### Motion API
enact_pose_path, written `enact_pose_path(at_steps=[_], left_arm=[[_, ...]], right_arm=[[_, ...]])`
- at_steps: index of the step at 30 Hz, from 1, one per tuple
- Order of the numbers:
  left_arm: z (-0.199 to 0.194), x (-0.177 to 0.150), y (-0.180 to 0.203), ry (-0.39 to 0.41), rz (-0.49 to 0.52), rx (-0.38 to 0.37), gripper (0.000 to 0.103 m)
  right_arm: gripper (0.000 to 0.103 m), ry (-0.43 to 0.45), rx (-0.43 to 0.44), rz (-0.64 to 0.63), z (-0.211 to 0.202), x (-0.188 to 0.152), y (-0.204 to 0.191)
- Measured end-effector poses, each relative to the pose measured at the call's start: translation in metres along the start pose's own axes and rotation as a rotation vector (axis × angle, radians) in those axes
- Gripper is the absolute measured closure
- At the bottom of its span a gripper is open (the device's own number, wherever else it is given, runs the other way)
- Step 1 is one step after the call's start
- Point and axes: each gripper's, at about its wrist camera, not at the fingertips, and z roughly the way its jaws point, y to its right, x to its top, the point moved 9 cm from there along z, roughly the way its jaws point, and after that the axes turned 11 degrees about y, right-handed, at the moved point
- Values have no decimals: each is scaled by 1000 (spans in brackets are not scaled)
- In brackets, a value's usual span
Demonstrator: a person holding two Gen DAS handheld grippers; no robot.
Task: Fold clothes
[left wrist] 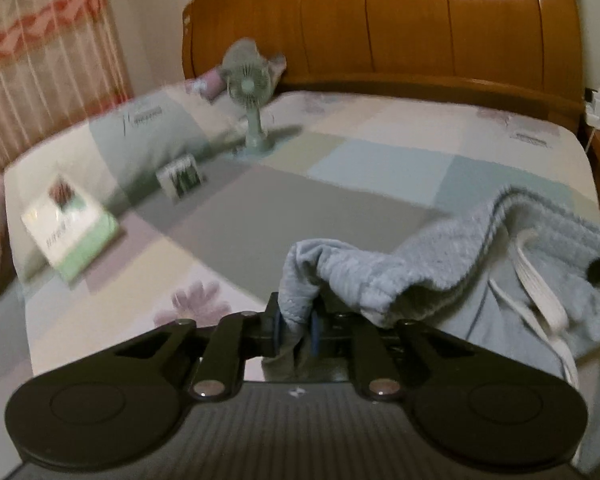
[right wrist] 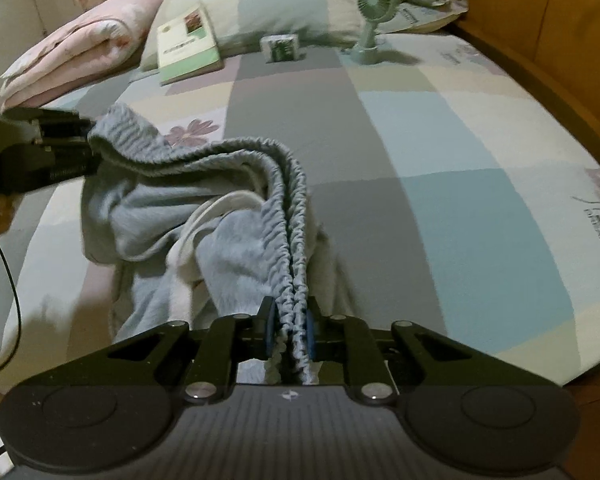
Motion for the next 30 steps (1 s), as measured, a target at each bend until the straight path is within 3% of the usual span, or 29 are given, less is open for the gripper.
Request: enact_pose_path(at_steps=[11,18,30], left_arm=[[79,93,18,108,122,-29,92],[155,132,50,96,159,-86,93],[284,172,132,52,229,-185,93]], right_arm=[[86,38,-64,56,7,24,54],[86,68,-135,111,17,41,104],[87,73,-279,240,45,50,213]])
